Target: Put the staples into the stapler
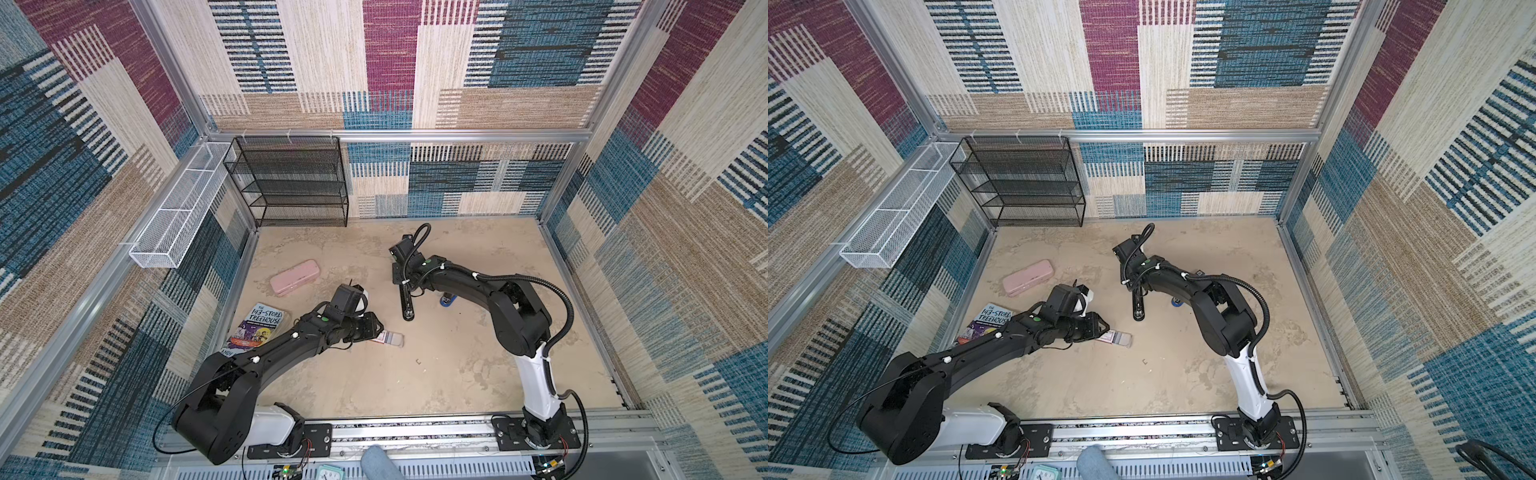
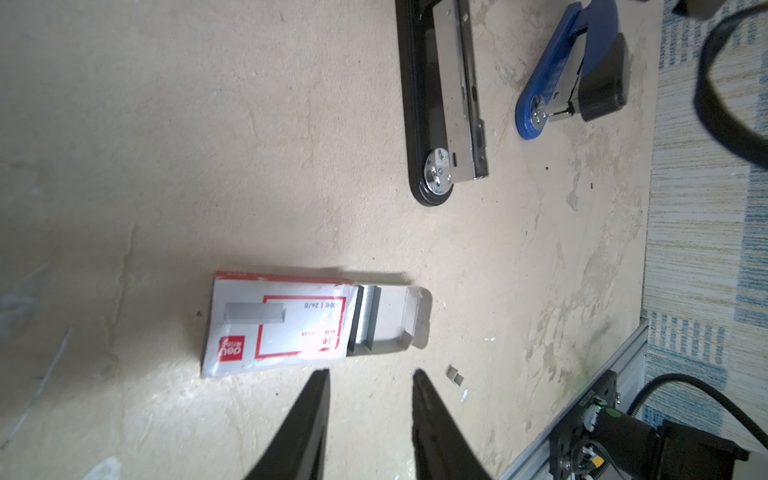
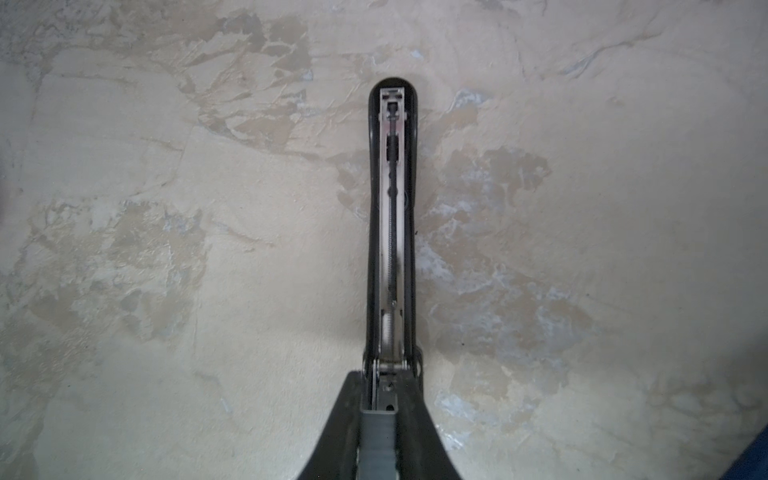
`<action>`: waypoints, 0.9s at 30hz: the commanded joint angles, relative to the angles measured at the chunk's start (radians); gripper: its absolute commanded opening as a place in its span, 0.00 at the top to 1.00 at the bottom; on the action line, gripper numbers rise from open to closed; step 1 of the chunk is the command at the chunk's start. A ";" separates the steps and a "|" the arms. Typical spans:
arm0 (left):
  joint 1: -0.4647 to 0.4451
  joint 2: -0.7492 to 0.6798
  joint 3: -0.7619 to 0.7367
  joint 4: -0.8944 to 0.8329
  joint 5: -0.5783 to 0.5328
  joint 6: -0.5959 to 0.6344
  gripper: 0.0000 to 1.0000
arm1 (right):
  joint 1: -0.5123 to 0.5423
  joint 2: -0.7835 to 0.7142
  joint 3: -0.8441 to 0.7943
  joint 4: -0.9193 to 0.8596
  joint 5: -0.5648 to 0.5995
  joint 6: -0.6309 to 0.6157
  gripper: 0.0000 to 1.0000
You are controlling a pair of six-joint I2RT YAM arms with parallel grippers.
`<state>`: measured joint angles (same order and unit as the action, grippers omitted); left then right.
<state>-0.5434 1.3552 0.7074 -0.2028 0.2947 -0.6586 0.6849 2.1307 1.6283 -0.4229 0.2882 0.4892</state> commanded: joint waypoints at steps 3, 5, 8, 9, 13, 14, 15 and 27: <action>0.000 -0.004 -0.006 0.019 0.014 -0.010 0.63 | 0.001 0.024 -0.011 0.008 0.007 0.008 0.81; 0.000 -0.008 -0.009 0.018 0.012 -0.011 0.63 | 0.001 0.027 -0.021 0.016 0.006 0.007 0.81; 0.000 -0.010 -0.012 0.018 0.012 -0.012 0.63 | 0.001 0.035 -0.024 0.016 0.003 0.010 0.81; 0.000 -0.010 -0.013 0.016 0.011 -0.011 0.63 | 0.001 0.037 -0.025 0.018 0.001 0.012 0.81; 0.000 -0.011 -0.016 0.017 0.010 -0.011 0.63 | 0.002 0.034 -0.052 0.022 0.001 0.017 0.81; 0.000 -0.013 -0.016 0.018 0.009 -0.011 0.63 | 0.002 0.032 -0.056 0.020 -0.001 0.020 0.81; 0.000 -0.013 -0.017 0.019 0.009 -0.012 0.63 | 0.003 0.030 -0.059 0.021 -0.001 0.022 0.79; 0.000 -0.005 -0.017 0.024 0.012 -0.013 0.63 | 0.007 -0.024 -0.036 0.012 0.031 0.008 0.67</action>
<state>-0.5434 1.3483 0.6903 -0.2008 0.2947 -0.6590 0.6891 2.1223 1.5745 -0.4030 0.2924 0.4999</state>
